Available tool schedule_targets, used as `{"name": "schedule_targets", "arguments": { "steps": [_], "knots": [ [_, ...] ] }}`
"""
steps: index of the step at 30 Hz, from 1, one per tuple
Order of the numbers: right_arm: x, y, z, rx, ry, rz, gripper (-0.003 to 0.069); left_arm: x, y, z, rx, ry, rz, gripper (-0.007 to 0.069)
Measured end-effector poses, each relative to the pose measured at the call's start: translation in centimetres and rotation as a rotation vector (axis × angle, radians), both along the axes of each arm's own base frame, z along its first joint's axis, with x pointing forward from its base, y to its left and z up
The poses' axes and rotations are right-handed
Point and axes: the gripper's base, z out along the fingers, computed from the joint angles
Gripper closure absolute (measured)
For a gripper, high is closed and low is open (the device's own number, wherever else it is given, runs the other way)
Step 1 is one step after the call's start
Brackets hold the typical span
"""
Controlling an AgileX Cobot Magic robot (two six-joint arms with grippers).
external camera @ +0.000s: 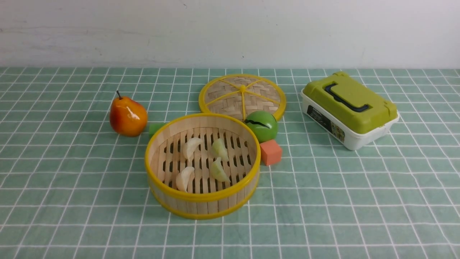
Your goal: Put the dumplings into the steamer on the table with the blue tablecloth.
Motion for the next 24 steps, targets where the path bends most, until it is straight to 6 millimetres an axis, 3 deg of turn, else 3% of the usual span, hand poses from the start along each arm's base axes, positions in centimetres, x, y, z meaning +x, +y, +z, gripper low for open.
{"name": "schedule_targets", "arguments": {
  "steps": [24],
  "knots": [
    [0.0, 0.0, 0.0, 0.0, 0.0, 0.0, 0.053, 0.07, 0.45, 0.0, 0.001, 0.0, 0.087, 0.0624]
  ]
}}
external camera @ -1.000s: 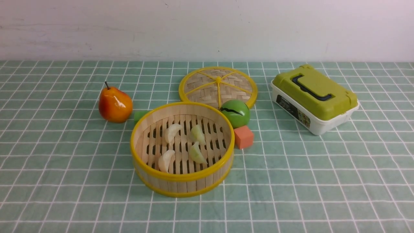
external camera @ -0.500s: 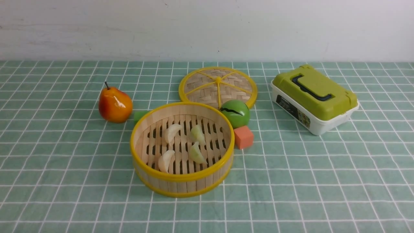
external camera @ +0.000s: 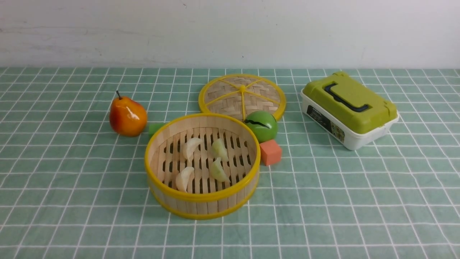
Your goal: Put the dumplings into the steamer on the table with the blue tablecloth.
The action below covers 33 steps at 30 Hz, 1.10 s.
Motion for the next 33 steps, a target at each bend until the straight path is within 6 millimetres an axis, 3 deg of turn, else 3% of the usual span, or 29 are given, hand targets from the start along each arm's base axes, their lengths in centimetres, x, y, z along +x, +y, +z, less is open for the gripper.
{"name": "schedule_targets", "arguments": {
  "steps": [33],
  "knots": [
    [0.0, 0.0, 0.0, 0.0, 0.0, 0.0, 0.0482, 0.0, 0.0, 0.0, 0.0, 0.0, 0.0, 0.0608]
  ]
}}
